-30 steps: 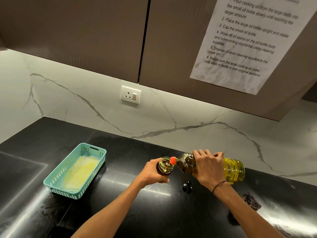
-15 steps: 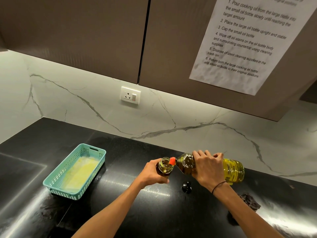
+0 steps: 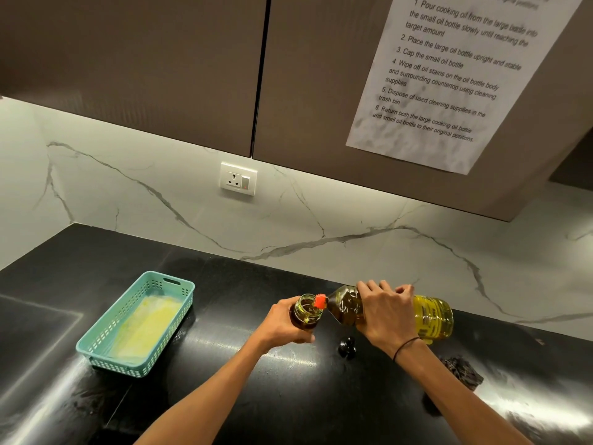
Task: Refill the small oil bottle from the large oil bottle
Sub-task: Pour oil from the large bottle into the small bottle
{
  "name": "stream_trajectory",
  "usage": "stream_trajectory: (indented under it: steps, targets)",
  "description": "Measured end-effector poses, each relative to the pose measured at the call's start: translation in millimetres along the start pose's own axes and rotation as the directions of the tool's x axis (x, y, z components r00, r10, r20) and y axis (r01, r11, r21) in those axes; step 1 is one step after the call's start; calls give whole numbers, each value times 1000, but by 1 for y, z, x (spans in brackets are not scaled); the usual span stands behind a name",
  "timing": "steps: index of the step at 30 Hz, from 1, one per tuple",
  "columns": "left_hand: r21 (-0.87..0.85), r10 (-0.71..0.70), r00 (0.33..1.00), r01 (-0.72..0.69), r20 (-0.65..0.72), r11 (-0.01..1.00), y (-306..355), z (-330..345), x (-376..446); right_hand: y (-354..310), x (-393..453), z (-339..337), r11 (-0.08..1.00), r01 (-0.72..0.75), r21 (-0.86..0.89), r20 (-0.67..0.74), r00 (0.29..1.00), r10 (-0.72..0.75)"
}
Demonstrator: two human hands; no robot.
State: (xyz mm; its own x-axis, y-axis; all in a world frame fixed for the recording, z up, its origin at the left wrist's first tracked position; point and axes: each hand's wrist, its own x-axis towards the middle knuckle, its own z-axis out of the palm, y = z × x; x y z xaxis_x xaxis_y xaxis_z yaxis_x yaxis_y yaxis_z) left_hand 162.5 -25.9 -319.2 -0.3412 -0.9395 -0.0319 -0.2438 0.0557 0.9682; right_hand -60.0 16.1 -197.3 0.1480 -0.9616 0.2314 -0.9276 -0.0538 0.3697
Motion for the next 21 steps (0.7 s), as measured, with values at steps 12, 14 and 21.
stream_trajectory:
  steps: [12,14,21]
  targets:
    - [13,1,1000,-1,3,1000,0,1,2,1,-1,0,1000,3,-4,-8,1000,-3]
    - [12,-1,1000,1,5,1000,-1,1,2,2,-1,1,1000,4,-3,-12,1000,-4]
    - [9,-4,1000,4,6,1000,1,1,3,3,-1,6,1000,-5,-6,-11,1000,5]
